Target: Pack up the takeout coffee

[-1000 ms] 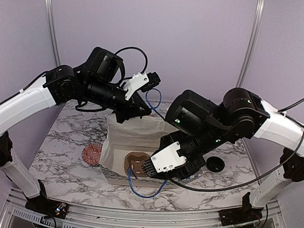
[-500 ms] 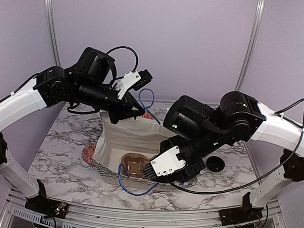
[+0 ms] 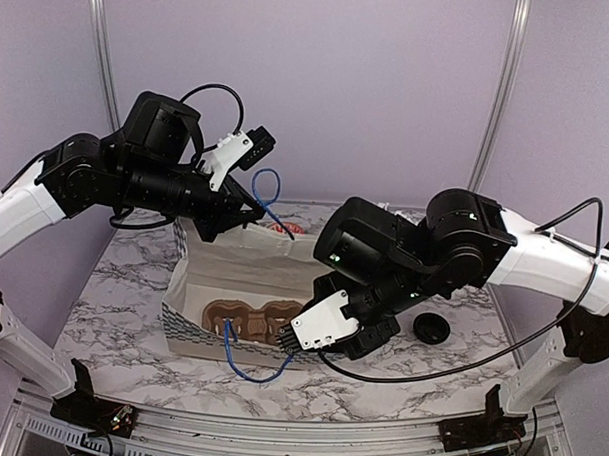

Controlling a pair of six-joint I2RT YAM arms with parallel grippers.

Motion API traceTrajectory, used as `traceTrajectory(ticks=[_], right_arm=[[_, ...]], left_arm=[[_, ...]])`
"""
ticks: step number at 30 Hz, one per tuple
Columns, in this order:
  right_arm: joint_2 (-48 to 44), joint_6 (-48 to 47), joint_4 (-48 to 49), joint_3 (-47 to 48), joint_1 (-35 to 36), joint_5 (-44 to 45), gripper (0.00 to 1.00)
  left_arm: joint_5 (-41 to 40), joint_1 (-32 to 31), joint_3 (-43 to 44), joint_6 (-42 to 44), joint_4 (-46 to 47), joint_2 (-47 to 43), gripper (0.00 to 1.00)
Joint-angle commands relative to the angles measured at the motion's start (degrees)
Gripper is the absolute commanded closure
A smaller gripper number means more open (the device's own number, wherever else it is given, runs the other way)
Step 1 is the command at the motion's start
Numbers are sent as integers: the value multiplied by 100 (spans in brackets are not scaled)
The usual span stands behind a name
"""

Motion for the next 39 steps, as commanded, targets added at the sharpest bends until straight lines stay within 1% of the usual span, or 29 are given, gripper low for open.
traceTrajectory(ticks=[1,3,5,10,15,17,20,22,25,30,35,36,37,38,39], right_arm=[[-118,2,231,7,-48,408,82],[-169,1,235,3,-98,489,82],[-226,-4,299,-28,-193,560,82],[-320,-41,441,-125,-466,642,82],[-393,-273,582,-22,-605,692,82],[-380,-275,549,147,-624,550,81],[-321,-190,419,497,-643,288,81],[-288,-145,342,625,-657,156,81],[-319,-108,363,474,-703,93,81],[-396,-8,549,-36,-773,87,81],[-449,15,485,-134,-776,-103,82],[-460,15,419,-120,-775,-204,81],[-475,9,365,-122,-767,-289,81],[-499,-6,304,-141,-752,-355,81],[-529,-23,249,-182,-722,-407,81]], left_arm=[[7,-16,-204,-276,356,58,100],[215,-29,-226,-341,476,93,100],[236,-46,-259,-385,591,114,100],[75,-51,-296,-457,728,162,100],[-76,-51,-342,-458,921,-53,100],[7,-51,-419,-455,1066,-159,100],[511,-51,-585,-457,1389,-279,100],[712,-51,-745,-457,1634,-336,100],[604,-51,-877,-410,1742,-317,100],[357,-51,-1080,-237,1741,-224,100],[666,-51,-1130,-321,1740,-184,100],[698,-54,-1124,-353,1744,-207,98],[743,-60,-1114,-385,1745,-224,93],[813,-60,-1111,-401,1736,-244,84],[877,-60,-1104,-404,1731,-280,72]])
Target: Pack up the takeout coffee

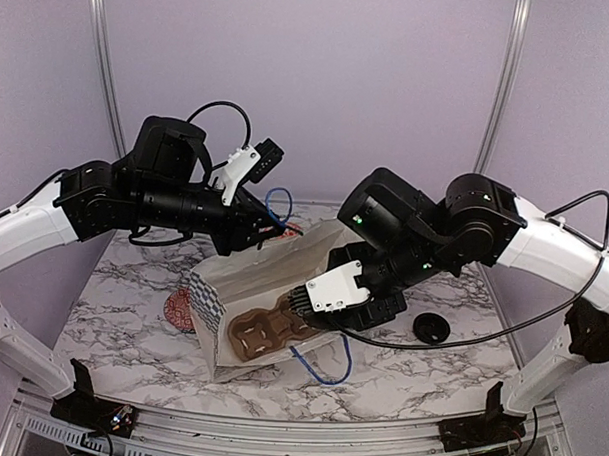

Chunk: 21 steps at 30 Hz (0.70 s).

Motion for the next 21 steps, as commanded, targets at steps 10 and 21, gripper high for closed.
traceTrajectory(ticks=[10,21], right_arm=[[-758,-46,-307,-1122,657,-363,80],[-1027,-315,380,-1583,669,-116,80]], left_arm=[[116,-40,204,182,170,-816,20],[-1514,1043,-472,-256,-69,-99,17]])
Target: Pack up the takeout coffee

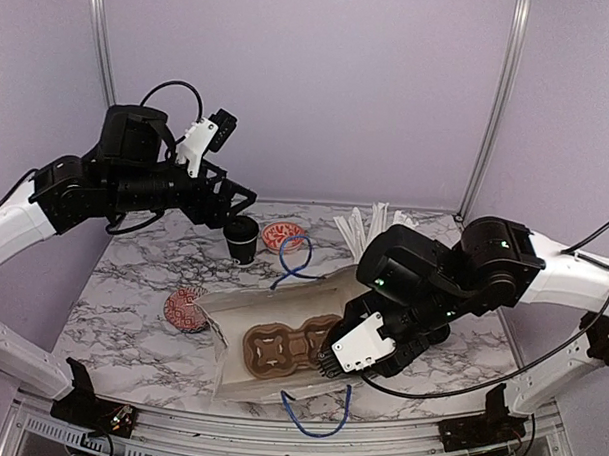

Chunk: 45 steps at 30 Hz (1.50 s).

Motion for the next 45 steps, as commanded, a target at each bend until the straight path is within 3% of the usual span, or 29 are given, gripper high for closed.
traceTrajectory(ticks=[1,5,11,16,31,45], right_arm=[[-314,-202,379,-319,42,104,80],[-495,-253,376,-616,95,76,80],[-552,-212,391,-779,104,120,80],[-686,-128,812,-1063,104,230,81],[-1022,-485,2586,-2060,104,1101,82],[-977,-680,2792,-2335,106,1125,82]], left_arm=[[-354,643,-416,-420,-136,665,18],[-125,810,-391,-433,-80,945,20],[1313,808,-324,-323,-95,1474,21],[1842,757,-422,-400,-88,1890,25],[2308,617,-648,-362,-105,2462,28],[2129,611,-712,-250,-131,2636,29]])
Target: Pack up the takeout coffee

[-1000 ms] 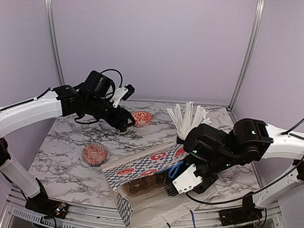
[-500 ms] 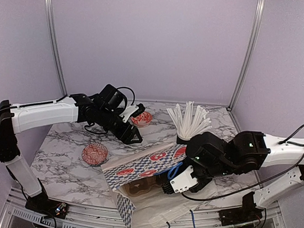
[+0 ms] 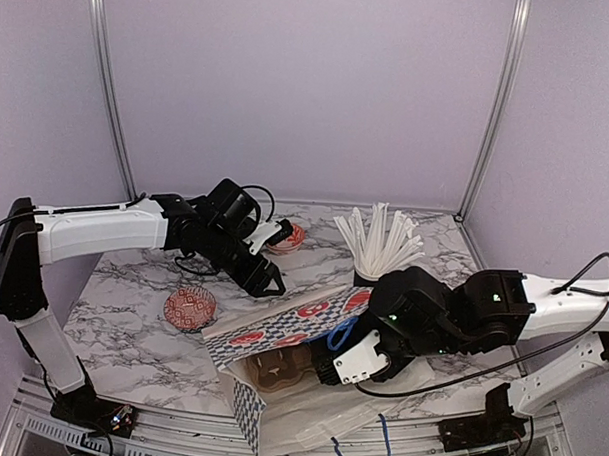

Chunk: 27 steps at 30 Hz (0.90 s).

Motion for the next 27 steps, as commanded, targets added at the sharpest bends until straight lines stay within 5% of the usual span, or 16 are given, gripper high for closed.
traceTrajectory(ticks=[1,27], right_arm=[[-63,-58,239,-73,40,110,82],[238,-212,516,-213,16,294,82]], left_arm=[[-33,-7,-72,67,-24,29,28],[282,137,148,59,-27,552,28]])
